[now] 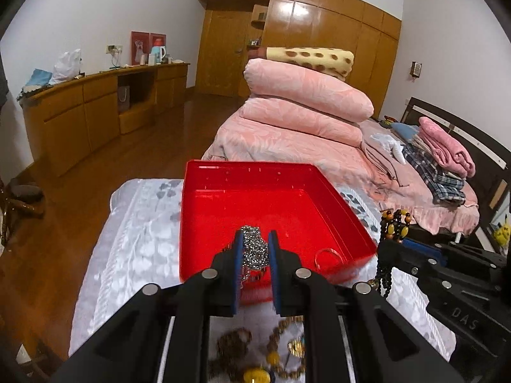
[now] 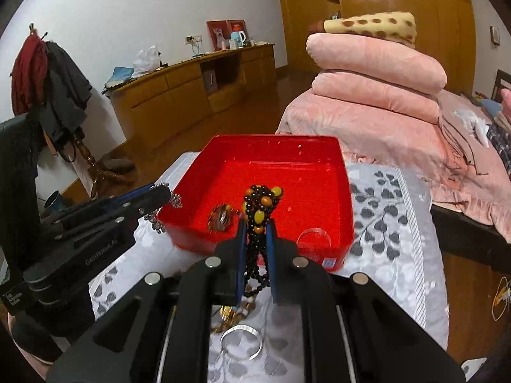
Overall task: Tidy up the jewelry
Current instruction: 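Carry the necklace in the right tool and pendant in the left tool over the red box, then open the right tool releasing the necklace while the left tool releases the pendant into the box, then move both tools back toward the silver bangle and amber bead strand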
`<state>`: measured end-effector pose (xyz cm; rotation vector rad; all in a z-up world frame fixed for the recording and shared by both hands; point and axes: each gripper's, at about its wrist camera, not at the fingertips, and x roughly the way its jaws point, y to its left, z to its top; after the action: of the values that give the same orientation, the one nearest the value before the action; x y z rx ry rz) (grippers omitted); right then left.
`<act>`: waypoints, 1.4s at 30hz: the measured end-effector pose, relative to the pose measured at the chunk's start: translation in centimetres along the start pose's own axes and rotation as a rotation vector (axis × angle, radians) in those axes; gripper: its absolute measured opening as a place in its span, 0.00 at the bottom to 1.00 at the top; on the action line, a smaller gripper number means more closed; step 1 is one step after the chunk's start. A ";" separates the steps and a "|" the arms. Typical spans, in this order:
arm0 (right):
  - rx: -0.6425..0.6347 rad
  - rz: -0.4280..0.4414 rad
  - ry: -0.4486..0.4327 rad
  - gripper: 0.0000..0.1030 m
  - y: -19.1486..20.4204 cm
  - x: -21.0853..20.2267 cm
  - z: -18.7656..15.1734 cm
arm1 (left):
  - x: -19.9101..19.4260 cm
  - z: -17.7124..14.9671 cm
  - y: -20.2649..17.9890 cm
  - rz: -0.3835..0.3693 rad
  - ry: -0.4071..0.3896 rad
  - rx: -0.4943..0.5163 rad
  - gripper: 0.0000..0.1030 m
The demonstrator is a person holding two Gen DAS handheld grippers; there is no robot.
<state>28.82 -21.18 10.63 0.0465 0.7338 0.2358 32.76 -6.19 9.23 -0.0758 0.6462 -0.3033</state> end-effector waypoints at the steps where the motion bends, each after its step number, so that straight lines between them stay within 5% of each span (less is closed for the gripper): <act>1: 0.004 0.001 -0.001 0.11 -0.2 0.3 0.5 | 0.5 0.5 0.0 0.005 -0.003 0.001 0.15; 14: 0.043 -0.031 0.083 0.14 -3.4 8.5 4.3 | 8.3 3.4 1.0 0.055 0.057 0.003 0.16; 16: 0.065 -0.056 0.090 0.37 -4.0 9.3 4.2 | 9.5 3.2 1.5 0.065 0.091 -0.011 0.31; 18: 0.070 -0.064 0.081 0.39 -4.4 9.3 3.8 | 9.8 3.0 2.0 0.068 0.104 -0.033 0.49; 21: 0.075 -0.075 0.069 0.42 -4.6 8.8 3.4 | 9.1 2.8 2.5 0.072 0.080 -0.039 0.52; 29: 0.071 -0.131 0.020 0.84 -4.4 5.5 1.4 | 4.8 2.1 3.3 0.095 0.018 -0.026 0.80; 42: 0.050 -0.118 0.075 0.94 -2.2 1.8 -5.4 | -1.6 -4.8 4.6 0.181 0.012 -0.023 0.94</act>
<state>26.92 -23.09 5.16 0.0416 0.8140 0.1069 29.83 -1.24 5.62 -0.0372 0.6639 -0.1219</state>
